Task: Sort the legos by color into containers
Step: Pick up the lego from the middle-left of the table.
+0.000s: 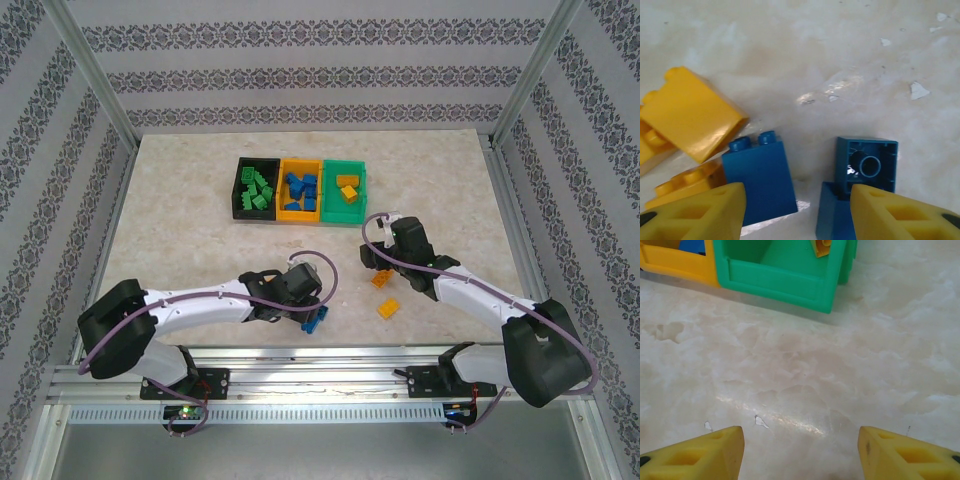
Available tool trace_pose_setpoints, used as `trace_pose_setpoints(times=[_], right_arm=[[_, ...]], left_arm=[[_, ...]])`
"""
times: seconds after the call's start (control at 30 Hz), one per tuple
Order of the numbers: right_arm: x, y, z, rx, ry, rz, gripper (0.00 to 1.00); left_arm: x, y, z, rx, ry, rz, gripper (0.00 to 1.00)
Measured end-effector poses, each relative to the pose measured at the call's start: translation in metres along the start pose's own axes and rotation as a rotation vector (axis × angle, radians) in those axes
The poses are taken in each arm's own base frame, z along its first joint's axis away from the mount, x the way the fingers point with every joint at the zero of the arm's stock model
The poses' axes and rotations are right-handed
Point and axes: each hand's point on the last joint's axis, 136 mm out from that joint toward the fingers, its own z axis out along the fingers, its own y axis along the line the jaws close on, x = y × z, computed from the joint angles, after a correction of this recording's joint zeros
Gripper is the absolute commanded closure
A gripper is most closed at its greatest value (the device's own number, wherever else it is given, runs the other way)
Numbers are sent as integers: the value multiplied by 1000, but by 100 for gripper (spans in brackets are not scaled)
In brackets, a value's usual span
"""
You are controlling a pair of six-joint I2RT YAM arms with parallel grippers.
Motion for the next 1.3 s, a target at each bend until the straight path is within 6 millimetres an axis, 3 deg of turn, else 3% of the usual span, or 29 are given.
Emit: trace_pose_setpoints(times=[0.3,0.4,0.53,0.7,0.93,1.1,1.2,1.3], right_arm=[[-2,5,0,-32,-12,11,38],[-2,7,0,-40,-11,10,38],[-2,9,0,-51,-12,12,38],[-2,9,0,-55,-11,13,38],[-2,11,0,-61,-10,13,38],[-3,13,0,-73,-12,13,38],[-2,13,1,-77,-7,13,38],[-2,14,1,-78,-8,16,38]], left_arm=[[6,8,5,-51,26,-16,44],[-3,3,10,-63,27,-10,47],[-7,-1,22,-89,50,15,60],[-7,-2,25,-94,59,32,69],[-17,-6,18,-93,45,56,71],[-48,-17,2,-68,-18,84,71],[-85,-16,-14,-60,-87,88,71],[-134,2,-31,-64,-166,56,71]])
